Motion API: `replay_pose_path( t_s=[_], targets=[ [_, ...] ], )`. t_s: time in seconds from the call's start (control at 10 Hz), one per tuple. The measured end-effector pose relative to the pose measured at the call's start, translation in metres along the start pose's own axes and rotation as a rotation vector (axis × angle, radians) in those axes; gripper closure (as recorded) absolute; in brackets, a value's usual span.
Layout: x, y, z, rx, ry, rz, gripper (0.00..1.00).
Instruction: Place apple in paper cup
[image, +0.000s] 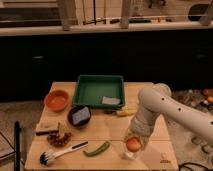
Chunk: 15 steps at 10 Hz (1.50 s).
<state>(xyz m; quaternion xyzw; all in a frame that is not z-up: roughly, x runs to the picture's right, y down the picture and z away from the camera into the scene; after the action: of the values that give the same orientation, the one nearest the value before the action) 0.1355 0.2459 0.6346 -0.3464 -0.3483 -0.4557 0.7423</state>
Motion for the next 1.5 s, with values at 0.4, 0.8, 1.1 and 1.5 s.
replay_pose_path(
  t_s=[0.4,0.8,1.1,1.5],
  targets=[
    [0.0007,0.0023,0.0009,-0.002,0.004,0.001,0.2],
    [0.0017,-0.0003,-0.0003,-0.015,0.009,-0.006,0.2],
    [0.0022,-0.0011,-0.0012,-0.018,0.009,-0.011,0.2],
    [0.002,-0.0024,-0.0022,-0.023,0.012,-0.027,0.2]
  ],
)
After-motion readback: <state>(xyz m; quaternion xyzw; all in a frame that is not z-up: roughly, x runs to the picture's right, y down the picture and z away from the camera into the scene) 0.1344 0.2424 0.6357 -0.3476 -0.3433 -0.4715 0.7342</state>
